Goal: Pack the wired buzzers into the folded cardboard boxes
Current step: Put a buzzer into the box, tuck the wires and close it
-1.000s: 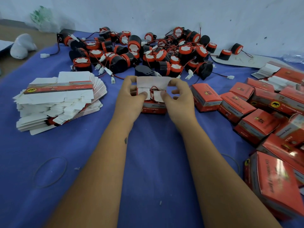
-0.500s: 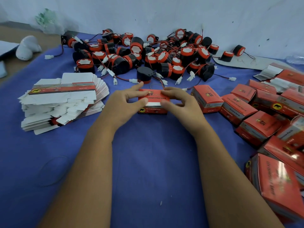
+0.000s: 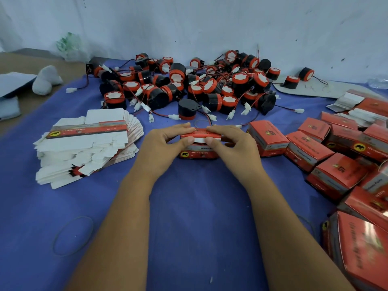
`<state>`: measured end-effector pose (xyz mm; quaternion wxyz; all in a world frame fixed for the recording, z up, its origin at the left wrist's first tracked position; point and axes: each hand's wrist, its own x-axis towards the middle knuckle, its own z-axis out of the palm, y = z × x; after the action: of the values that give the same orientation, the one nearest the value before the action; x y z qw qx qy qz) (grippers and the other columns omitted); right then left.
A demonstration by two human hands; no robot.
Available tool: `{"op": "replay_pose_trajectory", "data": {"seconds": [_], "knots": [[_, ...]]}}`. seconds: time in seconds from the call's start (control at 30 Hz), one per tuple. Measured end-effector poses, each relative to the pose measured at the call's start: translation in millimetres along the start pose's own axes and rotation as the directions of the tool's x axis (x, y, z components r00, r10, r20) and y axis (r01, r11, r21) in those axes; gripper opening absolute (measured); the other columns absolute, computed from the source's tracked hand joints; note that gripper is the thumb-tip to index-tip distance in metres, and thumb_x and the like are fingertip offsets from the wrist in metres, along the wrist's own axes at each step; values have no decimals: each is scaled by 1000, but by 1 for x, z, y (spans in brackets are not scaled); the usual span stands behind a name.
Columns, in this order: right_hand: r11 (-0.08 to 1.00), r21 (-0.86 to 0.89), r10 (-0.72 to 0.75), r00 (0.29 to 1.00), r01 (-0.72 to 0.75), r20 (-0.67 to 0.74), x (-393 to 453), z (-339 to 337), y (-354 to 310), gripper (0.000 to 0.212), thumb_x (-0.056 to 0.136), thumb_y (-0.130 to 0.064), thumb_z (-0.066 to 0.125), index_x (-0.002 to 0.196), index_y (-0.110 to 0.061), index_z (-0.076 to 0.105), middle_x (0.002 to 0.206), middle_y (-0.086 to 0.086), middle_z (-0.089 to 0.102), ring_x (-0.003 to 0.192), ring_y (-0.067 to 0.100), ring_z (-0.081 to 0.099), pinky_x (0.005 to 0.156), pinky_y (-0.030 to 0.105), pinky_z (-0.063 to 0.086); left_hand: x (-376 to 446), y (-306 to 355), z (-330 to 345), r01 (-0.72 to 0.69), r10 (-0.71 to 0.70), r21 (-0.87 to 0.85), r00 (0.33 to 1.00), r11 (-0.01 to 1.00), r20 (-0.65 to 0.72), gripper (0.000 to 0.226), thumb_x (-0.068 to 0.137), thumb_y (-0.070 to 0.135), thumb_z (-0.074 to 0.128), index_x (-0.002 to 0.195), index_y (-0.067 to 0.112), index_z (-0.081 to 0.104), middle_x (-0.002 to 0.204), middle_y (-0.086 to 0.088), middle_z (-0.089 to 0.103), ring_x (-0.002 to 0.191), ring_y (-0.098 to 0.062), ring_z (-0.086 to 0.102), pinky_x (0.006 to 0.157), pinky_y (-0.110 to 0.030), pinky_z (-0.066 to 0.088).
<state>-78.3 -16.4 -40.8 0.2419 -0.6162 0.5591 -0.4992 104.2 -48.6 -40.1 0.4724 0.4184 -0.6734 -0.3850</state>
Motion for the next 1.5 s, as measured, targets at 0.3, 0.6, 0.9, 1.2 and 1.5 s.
{"op": "replay_pose_trajectory", "data": {"seconds": [0.3, 0.6, 0.9, 1.2, 1.5], "knots": [[996, -48, -74, 992, 69, -103, 1, 12, 0, 19, 87, -13, 71, 93, -30, 68, 112, -12, 58, 101, 0, 55, 86, 10, 44, -1, 1, 8, -31, 30, -12, 996, 999, -90, 23, 88, 9, 71, 92, 32, 73, 125, 6, 66, 114, 1, 58, 86, -8, 47], [759, -566, -458, 882, 323, -112, -3, 13, -5, 7, 85, -12, 72, 87, -6, 74, 85, 5, 59, 80, 26, 53, 70, 34, 43, -4, 2, 7, -66, 85, 205, 993, 977, -86, 39, 78, 8, 80, 96, 40, 67, 132, 8, 57, 125, -6, 47, 104, -26, 38], [679, -678, -464, 880, 280, -101, -3, 21, -12, 20, 81, -15, 68, 64, -7, 59, 72, 0, 47, 74, 25, 50, 75, 26, 26, -3, -4, 16, -108, 220, 501, 961, 858, -169, 14, 82, 19, 78, 96, 17, 79, 103, 8, 49, 103, -16, 39, 86, -26, 32], [911, -408, -68, 998, 68, 15, -1, 16, 1, 50, 81, -27, 70, 128, -22, 52, 150, 5, 34, 139, 23, 23, 115, 41, 23, -3, 1, 16, 16, 32, 298, 987, 955, -157, 31, 86, 0, 64, 95, 30, 69, 112, 7, 51, 99, -8, 55, 84, -11, 42], [931, -305, -305, 889, 202, -341, 11, -6, -13, 50, 75, -22, 80, 120, -17, 59, 118, -1, 58, 108, 13, 51, 92, 24, 44, -1, 11, 11, 94, -119, -86, 923, 992, -365, 38, 89, 0, 45, 97, 26, 72, 97, 15, 70, 84, -2, 65, 74, -18, 51]]}}
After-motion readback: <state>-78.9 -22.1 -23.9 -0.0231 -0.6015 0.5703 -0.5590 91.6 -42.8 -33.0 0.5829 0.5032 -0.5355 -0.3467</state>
